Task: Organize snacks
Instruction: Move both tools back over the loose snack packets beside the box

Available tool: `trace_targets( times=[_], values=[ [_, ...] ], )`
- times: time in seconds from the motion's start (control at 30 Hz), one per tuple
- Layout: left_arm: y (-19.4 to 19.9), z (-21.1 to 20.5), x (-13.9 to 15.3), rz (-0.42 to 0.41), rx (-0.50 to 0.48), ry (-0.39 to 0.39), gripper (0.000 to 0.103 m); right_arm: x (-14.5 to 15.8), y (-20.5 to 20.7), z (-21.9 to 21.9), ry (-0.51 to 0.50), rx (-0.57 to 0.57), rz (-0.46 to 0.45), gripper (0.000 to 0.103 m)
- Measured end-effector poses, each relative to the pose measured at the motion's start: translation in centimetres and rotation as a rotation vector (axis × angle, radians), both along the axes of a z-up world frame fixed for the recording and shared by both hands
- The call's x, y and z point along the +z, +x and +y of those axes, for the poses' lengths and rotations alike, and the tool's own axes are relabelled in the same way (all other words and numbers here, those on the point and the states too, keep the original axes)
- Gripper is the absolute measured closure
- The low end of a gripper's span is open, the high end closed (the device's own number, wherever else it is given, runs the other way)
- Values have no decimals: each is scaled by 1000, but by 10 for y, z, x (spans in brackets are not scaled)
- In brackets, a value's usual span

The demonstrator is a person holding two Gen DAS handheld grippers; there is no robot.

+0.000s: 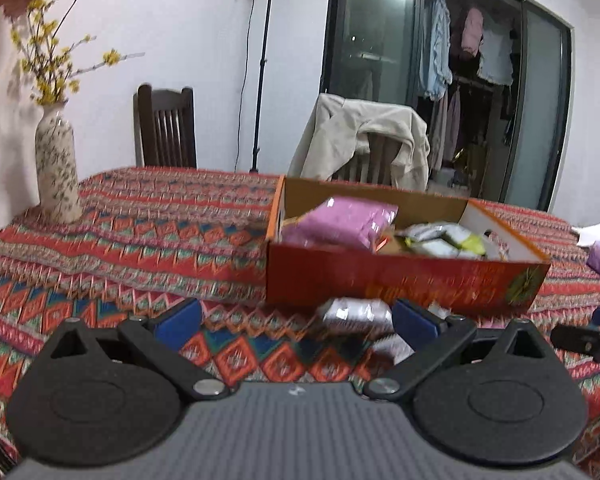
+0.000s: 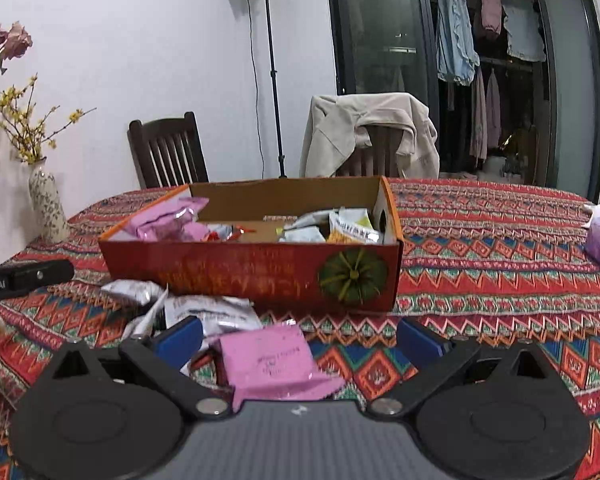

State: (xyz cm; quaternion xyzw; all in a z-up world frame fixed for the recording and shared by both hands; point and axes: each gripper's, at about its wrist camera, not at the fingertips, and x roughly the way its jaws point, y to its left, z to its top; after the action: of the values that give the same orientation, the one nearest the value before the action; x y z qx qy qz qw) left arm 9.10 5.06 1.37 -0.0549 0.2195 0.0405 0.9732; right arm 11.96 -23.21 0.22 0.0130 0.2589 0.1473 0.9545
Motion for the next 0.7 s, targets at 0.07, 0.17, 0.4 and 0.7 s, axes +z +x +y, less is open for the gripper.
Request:
trace_targets(
  times=[0.07,0.17,0.4,0.7],
  values=[
    [-2,2,-7,11,0,-4,0,-3,-2,0,-5,-2,8,0],
    [-1,5,-10,10,13,-11,0,-5,-2,2,-13,0,19,0],
    [0,7,-15,-6,24,-22,0,-9,1,13,-55,24,36,0],
    [2,12,-18,7,26,-54,0,-18,28,30,-163,52,97,0]
  ],
)
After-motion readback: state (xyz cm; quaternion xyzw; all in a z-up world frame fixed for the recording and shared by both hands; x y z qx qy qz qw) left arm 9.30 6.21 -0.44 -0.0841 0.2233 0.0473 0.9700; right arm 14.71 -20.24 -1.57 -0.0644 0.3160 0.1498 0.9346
